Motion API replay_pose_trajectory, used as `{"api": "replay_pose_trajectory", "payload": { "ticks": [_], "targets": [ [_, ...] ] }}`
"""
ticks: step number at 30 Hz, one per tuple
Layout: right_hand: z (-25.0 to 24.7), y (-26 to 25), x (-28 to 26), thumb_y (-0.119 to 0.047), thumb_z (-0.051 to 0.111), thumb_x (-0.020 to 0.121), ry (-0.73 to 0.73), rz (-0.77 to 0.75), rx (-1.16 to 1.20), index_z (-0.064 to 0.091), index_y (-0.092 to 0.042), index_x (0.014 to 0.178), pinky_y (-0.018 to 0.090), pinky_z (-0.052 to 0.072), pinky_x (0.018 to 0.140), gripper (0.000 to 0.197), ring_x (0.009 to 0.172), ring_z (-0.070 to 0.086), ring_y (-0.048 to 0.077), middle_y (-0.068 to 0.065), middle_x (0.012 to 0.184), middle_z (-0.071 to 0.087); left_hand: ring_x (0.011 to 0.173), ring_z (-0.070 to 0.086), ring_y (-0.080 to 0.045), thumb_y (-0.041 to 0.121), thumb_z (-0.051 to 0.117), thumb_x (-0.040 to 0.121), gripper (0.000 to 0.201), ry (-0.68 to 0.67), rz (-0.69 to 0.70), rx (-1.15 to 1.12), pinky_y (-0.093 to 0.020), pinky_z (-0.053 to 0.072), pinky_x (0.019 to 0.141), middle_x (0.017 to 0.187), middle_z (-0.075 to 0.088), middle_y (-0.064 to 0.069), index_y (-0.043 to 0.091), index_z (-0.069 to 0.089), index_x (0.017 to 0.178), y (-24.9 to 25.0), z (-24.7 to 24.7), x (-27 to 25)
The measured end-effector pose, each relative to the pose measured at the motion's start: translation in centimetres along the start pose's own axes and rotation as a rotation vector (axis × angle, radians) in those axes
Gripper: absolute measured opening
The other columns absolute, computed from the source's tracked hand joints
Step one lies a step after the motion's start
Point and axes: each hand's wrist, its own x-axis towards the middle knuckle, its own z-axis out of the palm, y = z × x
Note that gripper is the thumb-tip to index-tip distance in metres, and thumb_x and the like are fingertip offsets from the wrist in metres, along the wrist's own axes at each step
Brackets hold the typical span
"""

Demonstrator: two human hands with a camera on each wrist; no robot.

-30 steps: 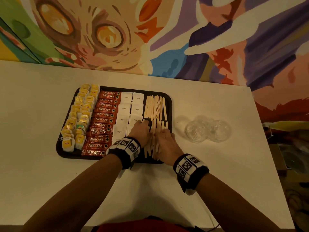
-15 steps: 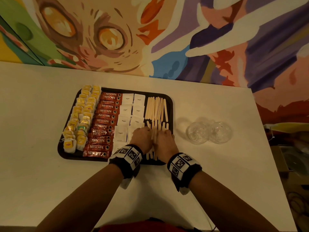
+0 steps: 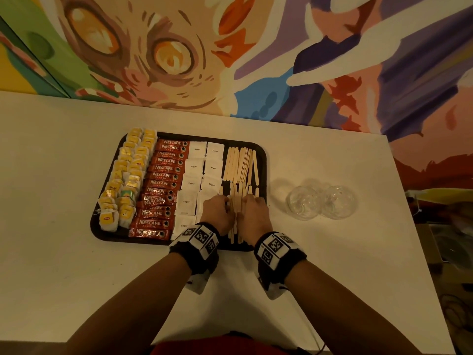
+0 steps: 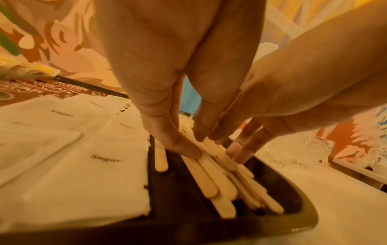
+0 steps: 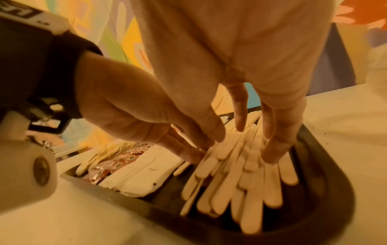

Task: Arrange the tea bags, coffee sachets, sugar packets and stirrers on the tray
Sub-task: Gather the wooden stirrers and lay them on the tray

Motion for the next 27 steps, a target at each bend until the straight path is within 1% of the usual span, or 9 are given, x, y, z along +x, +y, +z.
{"api": "replay_pose_trajectory", "payload": {
  "ticks": [3,6,8,13,17,19,22,24,27],
  "targets": [
    [0.5,0.4,-0.1,-0.027,0.061,0.092,-0.056,-0.047,-0.065,0.046,-0.013,0.136,0.039,0.035,0.111,0.049,0.131,0.035,0.027,0.010,0.140,0.045,0.109,0.059,-0.023,0.016,0.058,0.094,0.031,0.037,0.074,0.022,-0.029,0.045,0.093,0.118,0.064,-0.009,0.009,0.059,0.125,0.1,-0.4,-0.4],
    [0.1,0.8,-0.3,-0.028,0.066,0.089,-0.110,-0.073,-0.133,0.047,-0.013,0.136,0.038,0.033,0.113,0.052,0.131,0.036,0.027,0.009,0.139,0.044,0.115,0.050,-0.021,0.022,0.054,0.096,0.033,-0.096,0.167,0.199,-0.032,0.041,0.098,0.123,0.060,-0.006,0.016,0.055,0.128,-0.3,-0.1,-0.7],
    [-0.3,1.1,-0.4,-0.025,0.061,0.093,-0.097,-0.080,-0.099,0.049,-0.009,0.134,0.039,0.036,0.111,0.046,0.128,0.041,0.028,0.012,0.136,0.044,0.117,0.046,-0.021,0.023,0.055,0.095,0.034,-0.160,0.174,0.253,-0.033,0.040,0.100,0.126,0.057,-0.004,0.019,0.053,0.128,-0.3,-0.4,-0.9],
    [-0.6,1.2,-0.5,-0.021,0.059,0.095,-0.032,-0.055,-0.055,0.051,-0.006,0.128,0.035,0.043,0.104,0.037,0.121,0.047,0.026,0.012,0.130,0.051,0.122,0.046,-0.028,0.013,0.049,0.098,0.032,-0.074,0.193,0.225,-0.035,0.039,0.105,0.127,0.054,-0.011,0.006,0.054,0.129,0.0,-0.9,-1.5],
    [-0.1,0.6,-0.6,-0.022,0.066,0.091,-0.059,-0.030,-0.047,0.052,-0.009,0.129,0.035,0.042,0.106,0.043,0.122,0.046,0.025,0.012,0.133,0.049,0.116,0.048,-0.026,0.016,0.053,0.096,0.026,-0.127,0.141,0.176,-0.035,0.042,0.102,0.121,0.055,-0.011,0.008,0.056,0.121,0.3,-0.5,-1.6],
    [-0.3,0.5,-0.6,-0.022,0.068,0.089,-0.063,-0.016,-0.042,0.049,-0.009,0.132,0.036,0.041,0.108,0.049,0.124,0.046,0.027,0.012,0.136,0.044,0.113,0.049,-0.026,0.016,0.051,0.097,0.026,-0.105,0.142,0.175,-0.034,0.041,0.100,0.120,0.056,-0.013,0.006,0.057,0.121,0.5,-0.7,-1.4],
    [-1.0,0.1,0.1,-0.022,0.066,0.091,-0.037,-0.049,-0.060,0.044,-0.010,0.136,0.037,0.041,0.108,0.051,0.128,0.041,0.029,0.012,0.140,0.038,0.115,0.051,-0.028,0.013,0.047,0.099,0.029,-0.066,0.183,0.181,-0.032,0.037,0.101,0.124,0.056,-0.013,0.003,0.055,0.125,0.7,-1.2,-1.4],
    [-1.5,-0.3,1.2,-0.020,0.062,0.093,-0.007,-0.086,-0.083,0.043,-0.013,0.138,0.036,0.042,0.106,0.050,0.129,0.038,0.029,0.012,0.143,0.035,0.118,0.049,-0.026,0.015,0.050,0.097,0.031,-0.098,0.171,0.193,-0.031,0.037,0.100,0.126,0.055,-0.011,0.007,0.054,0.127,0.3,-1.0,-1.2],
    [-2.7,-1.2,2.9,-0.010,0.055,0.095,-0.039,-0.156,-0.162,0.039,-0.010,0.143,0.041,0.041,0.108,0.051,0.134,0.032,0.035,0.014,0.151,0.027,0.119,0.048,-0.024,0.017,0.058,0.094,0.045,-0.148,0.140,0.169,-0.030,0.039,0.101,0.133,0.045,-0.010,0.013,0.046,0.136,0.0,-0.7,-1.0]
  ]
}}
